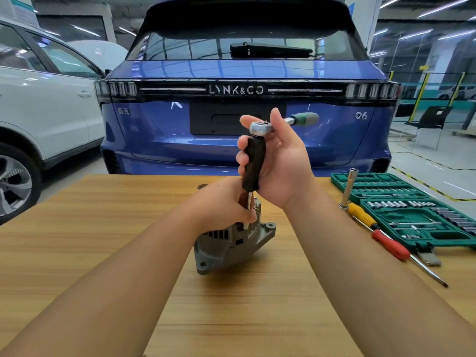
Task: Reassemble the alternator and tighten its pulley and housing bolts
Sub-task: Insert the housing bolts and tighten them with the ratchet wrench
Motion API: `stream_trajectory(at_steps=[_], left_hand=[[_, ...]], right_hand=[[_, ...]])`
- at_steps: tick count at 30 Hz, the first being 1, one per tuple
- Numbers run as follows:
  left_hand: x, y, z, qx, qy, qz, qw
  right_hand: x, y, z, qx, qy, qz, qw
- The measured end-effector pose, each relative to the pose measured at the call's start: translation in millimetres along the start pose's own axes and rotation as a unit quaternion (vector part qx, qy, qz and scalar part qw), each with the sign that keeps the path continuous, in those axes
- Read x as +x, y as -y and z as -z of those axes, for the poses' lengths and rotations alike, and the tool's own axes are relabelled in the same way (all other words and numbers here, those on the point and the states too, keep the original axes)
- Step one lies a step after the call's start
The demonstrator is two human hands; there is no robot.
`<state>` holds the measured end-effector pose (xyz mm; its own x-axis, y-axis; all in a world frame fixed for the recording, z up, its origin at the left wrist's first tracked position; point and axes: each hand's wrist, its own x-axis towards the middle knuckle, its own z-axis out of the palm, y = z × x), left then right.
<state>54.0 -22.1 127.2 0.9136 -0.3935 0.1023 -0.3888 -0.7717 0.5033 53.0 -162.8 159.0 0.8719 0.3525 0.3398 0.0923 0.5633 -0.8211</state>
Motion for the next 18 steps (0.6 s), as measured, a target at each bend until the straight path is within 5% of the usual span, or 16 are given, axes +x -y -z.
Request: stream_trajectory(at_steps=[6,12,18], left_hand=[[0.4,0.5,1.2,-0.019,0.005,0.018,1.000],[4.2,-1.6,1.3,-0.018,-0.003,0.023,1.000],[4.7,-3.3,-2.0,-0.027,-0.011,0.022,0.999]], right_hand=[[6.8,-2.0,5.1,-0.007,0.050,0.026,0.998],[7.8,-17.4,-1.0,-0.039,-0.041,0.113,0.992],[4.8,-9.5,6.3,0.013,-0.002,0.090,0.996]])
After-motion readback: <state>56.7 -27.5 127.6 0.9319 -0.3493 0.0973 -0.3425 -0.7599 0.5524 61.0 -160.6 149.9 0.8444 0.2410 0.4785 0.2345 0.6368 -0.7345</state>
